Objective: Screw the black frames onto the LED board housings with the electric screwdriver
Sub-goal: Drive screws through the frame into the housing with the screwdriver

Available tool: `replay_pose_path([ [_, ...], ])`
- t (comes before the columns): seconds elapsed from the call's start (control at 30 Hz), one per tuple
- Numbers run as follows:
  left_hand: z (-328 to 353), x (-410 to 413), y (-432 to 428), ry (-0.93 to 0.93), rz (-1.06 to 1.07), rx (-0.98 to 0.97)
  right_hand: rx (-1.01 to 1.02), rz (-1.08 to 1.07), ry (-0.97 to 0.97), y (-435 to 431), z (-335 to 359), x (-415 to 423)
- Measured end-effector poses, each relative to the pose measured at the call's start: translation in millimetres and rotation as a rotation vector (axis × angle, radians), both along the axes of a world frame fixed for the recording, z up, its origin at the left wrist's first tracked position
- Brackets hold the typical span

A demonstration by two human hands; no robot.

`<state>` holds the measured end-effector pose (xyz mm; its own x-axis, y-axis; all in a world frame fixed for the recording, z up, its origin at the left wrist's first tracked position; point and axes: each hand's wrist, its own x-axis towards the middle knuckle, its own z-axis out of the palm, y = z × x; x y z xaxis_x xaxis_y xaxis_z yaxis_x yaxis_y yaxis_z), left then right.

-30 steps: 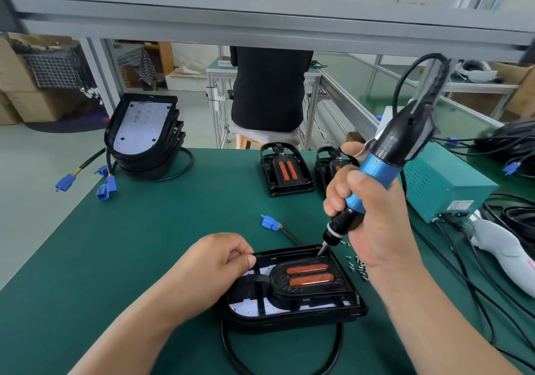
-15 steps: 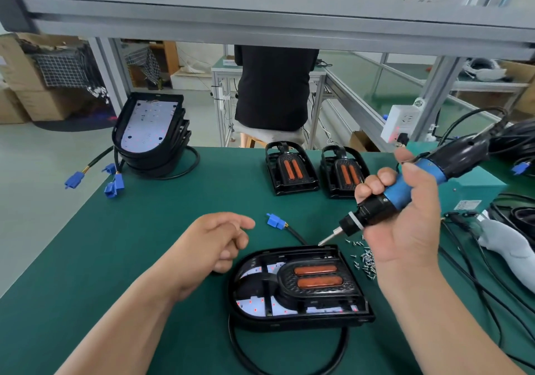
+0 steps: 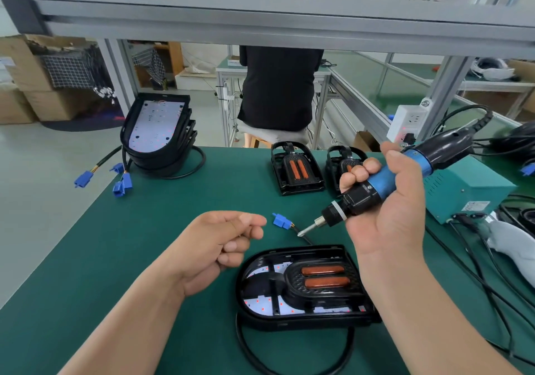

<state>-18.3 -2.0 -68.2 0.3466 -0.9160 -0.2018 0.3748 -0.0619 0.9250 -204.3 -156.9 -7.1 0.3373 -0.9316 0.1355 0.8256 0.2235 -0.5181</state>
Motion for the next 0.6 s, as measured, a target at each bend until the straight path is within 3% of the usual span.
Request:
replay_pose_path([
  [0.13, 3.6, 1.1, 3.2, 0.068, -0.049, -0.026, 0.034, -0.019, 0.006, 4.4, 2.0, 4.2],
  [0.6, 5.0, -4.6, 3.2, -0.044, -0.138, -0.058, 0.054, 0.004, 0.007, 16.3, -5.0, 16.7],
])
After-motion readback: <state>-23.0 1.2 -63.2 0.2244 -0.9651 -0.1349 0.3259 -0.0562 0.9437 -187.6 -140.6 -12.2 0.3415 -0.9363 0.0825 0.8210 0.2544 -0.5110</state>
